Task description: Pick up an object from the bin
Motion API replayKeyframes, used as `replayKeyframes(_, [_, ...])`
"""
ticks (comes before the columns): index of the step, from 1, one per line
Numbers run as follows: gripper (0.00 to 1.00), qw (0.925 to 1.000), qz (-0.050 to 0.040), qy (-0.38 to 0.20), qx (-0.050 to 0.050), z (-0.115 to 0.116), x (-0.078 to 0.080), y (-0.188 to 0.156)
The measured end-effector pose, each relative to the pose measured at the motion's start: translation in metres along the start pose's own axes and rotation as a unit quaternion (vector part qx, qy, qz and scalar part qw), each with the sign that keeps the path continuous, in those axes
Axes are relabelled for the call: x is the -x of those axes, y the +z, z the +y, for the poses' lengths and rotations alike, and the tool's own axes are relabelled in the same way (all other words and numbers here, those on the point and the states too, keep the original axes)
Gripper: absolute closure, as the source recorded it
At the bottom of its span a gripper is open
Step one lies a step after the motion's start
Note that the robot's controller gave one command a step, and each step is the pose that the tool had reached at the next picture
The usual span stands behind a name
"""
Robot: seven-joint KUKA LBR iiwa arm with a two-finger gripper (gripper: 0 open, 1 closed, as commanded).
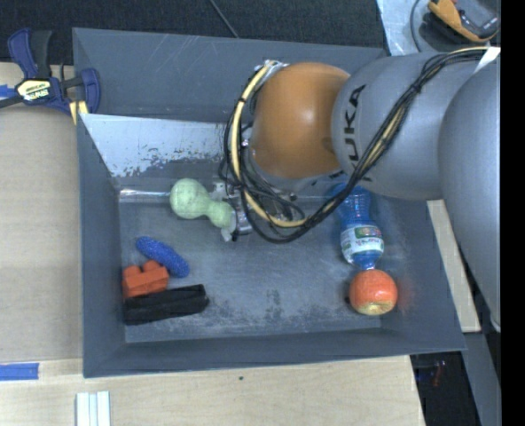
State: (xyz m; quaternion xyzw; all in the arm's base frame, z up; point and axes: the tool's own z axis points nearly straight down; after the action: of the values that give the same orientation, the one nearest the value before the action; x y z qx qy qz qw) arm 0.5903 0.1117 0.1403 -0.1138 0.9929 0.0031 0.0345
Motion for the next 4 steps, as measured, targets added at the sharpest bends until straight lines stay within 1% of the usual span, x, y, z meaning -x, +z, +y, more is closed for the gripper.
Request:
replayKeyframes(1, [1.0,1.0,0.0003,-0.002,0.002,0.011,0.007,0.022])
replayKeyframes(2, [1.0,0.9915,0.0,-0.13,0.0,0.021,-0.002,0.005])
replayKeyframes(3, [1.0,0.9908,-0.0008,-0.135,0.0,0.035,0.009,-0.026])
replayKeyframes(4, [1.0,0.9863,-0.0021,-0.165,0.0,0.064,0.019,0.02])
